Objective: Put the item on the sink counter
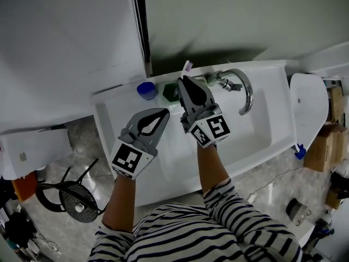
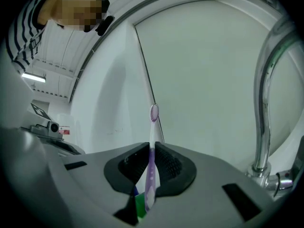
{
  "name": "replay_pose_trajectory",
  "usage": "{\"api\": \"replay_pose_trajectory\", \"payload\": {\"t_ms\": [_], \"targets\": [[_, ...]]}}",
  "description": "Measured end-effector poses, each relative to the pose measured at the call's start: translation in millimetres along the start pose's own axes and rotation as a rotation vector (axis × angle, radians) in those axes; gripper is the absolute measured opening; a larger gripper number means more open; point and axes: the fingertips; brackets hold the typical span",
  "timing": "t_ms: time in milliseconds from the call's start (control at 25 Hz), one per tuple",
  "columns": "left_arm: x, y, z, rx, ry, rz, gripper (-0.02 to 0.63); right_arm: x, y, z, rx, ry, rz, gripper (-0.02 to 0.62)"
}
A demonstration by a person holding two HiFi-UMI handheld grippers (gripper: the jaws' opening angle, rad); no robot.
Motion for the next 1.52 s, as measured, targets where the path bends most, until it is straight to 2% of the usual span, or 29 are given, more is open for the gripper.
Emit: {"api": "replay_pose_trajectory", "payload": {"t_ms": [840,1520], "targets": [[-5.3,14.2,7.6,-0.017,-0.018,0.007,0.006,4.3,44.8,0.2,-0.070,0.001,0.162,0.038],[-7.8,11.1,3.3,-0.010,-0.022,0.006,0.006,-1.7,40.1,3.6,-0.060,-0.007,0.169,0.038]]}}
Point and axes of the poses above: the fingertips, and each gripper's own axes: x forward along the fingers, z to its left, y out of its underside, and after that the axes turned 1 degree about -z, right-handed
